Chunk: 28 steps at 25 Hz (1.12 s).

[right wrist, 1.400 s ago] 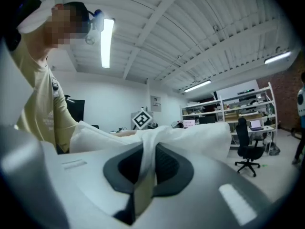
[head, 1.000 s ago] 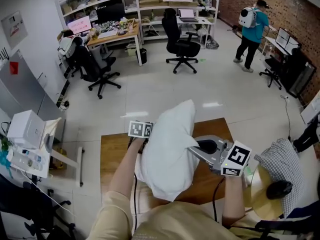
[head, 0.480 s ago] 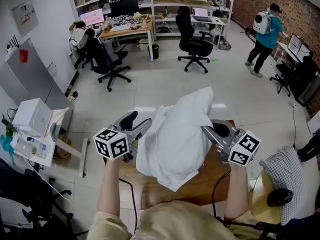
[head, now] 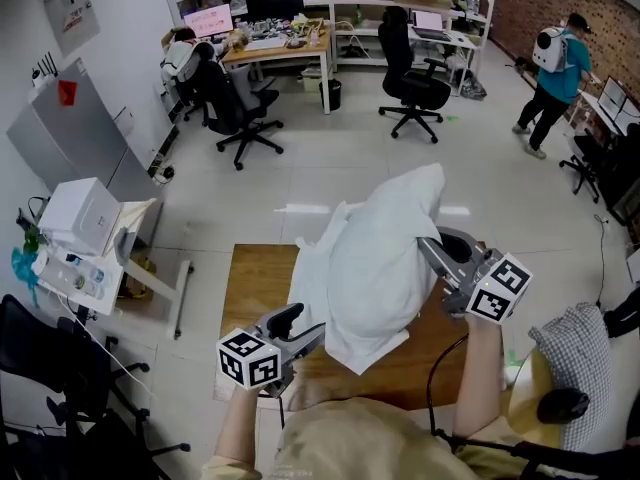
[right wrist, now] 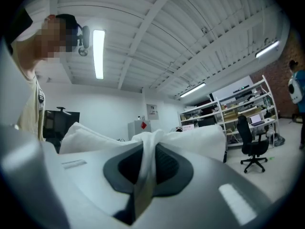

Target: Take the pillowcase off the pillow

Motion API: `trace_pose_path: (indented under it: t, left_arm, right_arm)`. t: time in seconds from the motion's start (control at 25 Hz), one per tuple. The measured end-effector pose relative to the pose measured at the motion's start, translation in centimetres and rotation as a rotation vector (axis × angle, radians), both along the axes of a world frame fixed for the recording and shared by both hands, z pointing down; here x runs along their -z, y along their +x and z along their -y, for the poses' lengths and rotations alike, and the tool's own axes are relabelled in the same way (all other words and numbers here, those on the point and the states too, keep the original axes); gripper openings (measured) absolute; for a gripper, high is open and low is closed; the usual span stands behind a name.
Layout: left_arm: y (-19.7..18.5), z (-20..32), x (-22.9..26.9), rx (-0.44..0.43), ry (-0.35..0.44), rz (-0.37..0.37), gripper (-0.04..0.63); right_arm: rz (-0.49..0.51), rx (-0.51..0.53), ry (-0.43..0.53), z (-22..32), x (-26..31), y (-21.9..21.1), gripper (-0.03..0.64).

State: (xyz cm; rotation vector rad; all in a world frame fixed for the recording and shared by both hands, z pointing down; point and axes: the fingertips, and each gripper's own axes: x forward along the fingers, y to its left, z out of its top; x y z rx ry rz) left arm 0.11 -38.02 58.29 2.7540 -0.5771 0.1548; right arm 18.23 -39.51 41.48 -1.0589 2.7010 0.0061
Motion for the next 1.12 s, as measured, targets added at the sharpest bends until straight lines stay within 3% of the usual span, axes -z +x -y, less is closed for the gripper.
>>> trace_pose_path:
  t: [0.12,0.16,0.2,0.24,0.32,0.44,0.56,0.72,0.8,0.88,1.0,1.12]
  left_arm:
    - [-1.0,0.7,-2.6,0.024,-0.027,-0.031,0.259]
    - [-1.1,1.1,-2.9,0.042,-0.03,-0.054,0.2]
    - [-1.1,1.5,-3.5,0.067,-0.035,-0.067,0.079]
    - [-1.2,2.1,-4.6,0.1,-0.045,-0.061,0.018]
    - [-1.4,3.9,-9.5,0.189,-0.092,0.016,0.011]
    - [-3.1,7.9,-21.9,0.325,-0.193,0.208,0.009]
    - [-3.1,9.0,-27.6,0.315,-0.243,0.23,0.009]
    - [-3.0,9.0,-22.8,0.261,-0.133,0.222,0.022]
    - [-4.0,8.9,-17.4,0.285,-0.04,0.169,0.156]
    - [-5.2,8.4,-11.5,0.293,0.075,0.113,0.228]
    - [-4.6,7.3,-4.7,0.149,0.165,-0.012,0.288]
    - [-3.6,6.5,-0.2,-0.032,0.132,-0.207,0.402]
  right_arm:
    - [-0.006,0.006,0.0,0.5,-0.4,-1.4,0.015]
    - [-0.007,0.006,0.0,0.5,-0.5,-1.6,0.015]
    - [-0.004,0.006,0.001,0.4,-0.4,-1.5,0.015]
    - [0.01,0.007,0.001,0.2,-0.3,-1.2,0.015]
    - [0.09,0.018,-0.007,-0.5,0.4,0.4,0.014]
    - [0.231,0.021,-0.031,-0.8,0.6,3.6,0.012]
    - [0.245,0.018,-0.058,-0.2,-0.9,3.8,0.012]
    - [0.21,0.0,-0.039,0.0,-0.7,3.7,0.011]
    - [0.169,0.025,-0.031,-0.3,-0.3,3.5,0.012]
    - [0.153,0.073,-0.021,-1.2,0.0,2.7,0.012]
    - [0.143,0.106,0.003,-2.1,-0.1,1.6,0.012]
    - [0.136,0.1,0.004,-2.2,-1.0,1.0,0.012]
